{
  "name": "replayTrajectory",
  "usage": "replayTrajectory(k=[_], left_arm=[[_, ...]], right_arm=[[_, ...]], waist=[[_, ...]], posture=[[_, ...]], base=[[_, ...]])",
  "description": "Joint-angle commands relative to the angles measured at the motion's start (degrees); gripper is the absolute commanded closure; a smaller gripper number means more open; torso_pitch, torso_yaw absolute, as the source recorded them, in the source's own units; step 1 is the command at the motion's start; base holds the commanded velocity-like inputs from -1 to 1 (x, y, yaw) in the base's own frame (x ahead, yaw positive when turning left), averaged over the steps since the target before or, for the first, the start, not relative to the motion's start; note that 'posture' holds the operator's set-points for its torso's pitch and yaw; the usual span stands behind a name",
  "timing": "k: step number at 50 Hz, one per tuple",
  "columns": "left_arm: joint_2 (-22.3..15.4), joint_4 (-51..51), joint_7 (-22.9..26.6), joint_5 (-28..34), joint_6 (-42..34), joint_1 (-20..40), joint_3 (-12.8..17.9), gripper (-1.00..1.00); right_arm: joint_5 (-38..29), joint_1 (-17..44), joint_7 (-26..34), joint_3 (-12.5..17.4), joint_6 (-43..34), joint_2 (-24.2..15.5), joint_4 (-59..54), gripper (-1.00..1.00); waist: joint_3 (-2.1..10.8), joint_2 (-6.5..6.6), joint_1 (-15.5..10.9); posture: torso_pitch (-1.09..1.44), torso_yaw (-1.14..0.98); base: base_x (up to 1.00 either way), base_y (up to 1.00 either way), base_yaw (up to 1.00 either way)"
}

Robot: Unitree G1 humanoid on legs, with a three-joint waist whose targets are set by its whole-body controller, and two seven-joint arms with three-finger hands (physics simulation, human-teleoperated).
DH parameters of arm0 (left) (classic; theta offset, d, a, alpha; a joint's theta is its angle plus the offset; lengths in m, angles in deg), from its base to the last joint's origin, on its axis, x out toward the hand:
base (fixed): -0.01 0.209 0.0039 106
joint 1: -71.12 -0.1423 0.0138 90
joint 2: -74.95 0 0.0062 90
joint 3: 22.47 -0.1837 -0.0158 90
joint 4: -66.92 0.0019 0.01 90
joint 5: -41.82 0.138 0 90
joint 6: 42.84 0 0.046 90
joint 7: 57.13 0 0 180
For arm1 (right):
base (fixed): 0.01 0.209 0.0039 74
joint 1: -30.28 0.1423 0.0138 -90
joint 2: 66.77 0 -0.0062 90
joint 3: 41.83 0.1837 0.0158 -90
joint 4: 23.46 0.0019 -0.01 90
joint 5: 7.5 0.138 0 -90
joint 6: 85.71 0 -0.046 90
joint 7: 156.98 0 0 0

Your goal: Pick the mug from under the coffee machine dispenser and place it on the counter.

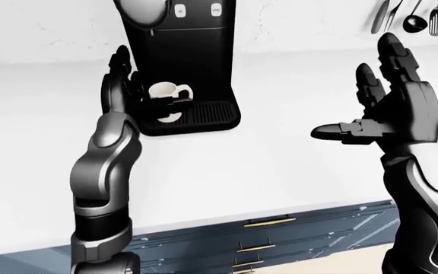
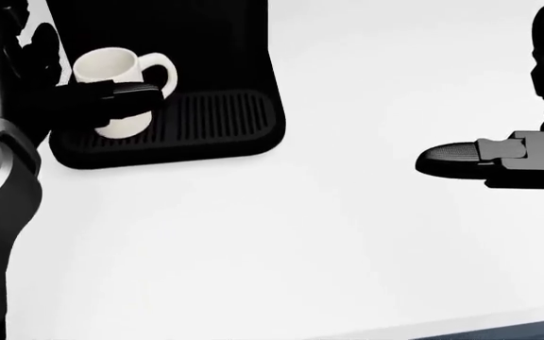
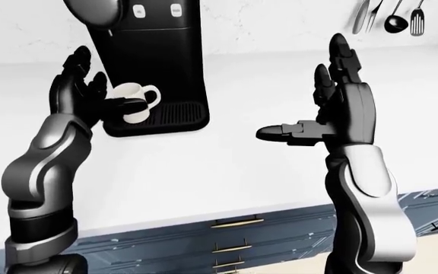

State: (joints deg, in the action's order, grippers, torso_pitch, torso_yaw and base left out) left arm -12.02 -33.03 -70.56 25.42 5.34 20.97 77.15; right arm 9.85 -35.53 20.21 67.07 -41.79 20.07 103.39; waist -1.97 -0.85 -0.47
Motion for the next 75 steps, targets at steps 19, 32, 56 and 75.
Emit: replayTrajectory(k=[19,32,56,75], left_arm=[[0.34,5.11,0.7,2.28,7.19,1.35,-0.61,-1.0],[0.93,7.31,0.7,3.08,8.44,1.86,-0.94,-1.0],[4.33,0.15,-2.14,4.71,6.22,-2.43,-2.34,-1.0],[6.74,6.51,-6.39,3.76,10.6,0.06,-3.3,-1.0]], right_arm=[[0.18,1.59,-0.26,0.42,1.2,-0.63,1.84,-1.0],[0.06,1.4,-0.1,0.43,1.61,-0.6,1.54,-1.0],[0.11,1.62,-0.12,0.55,1.39,-0.73,1.57,-1.0],[-0.12,1.23,-0.16,0.36,1.91,-0.54,1.42,-1.0]], waist=[[1.4,-0.12,-0.04],[1.49,-0.14,-0.08],[1.66,-0.26,-0.03],[1.62,-0.42,-0.14]], posture=[[0.0,0.0],[0.0,0.0],[0.0,0.0],[0.0,0.0]], base=[[0.0,0.0,0.0],[0.0,0.0,0.0],[0.0,0.0,0.0],[0.0,0.0,0.0]])
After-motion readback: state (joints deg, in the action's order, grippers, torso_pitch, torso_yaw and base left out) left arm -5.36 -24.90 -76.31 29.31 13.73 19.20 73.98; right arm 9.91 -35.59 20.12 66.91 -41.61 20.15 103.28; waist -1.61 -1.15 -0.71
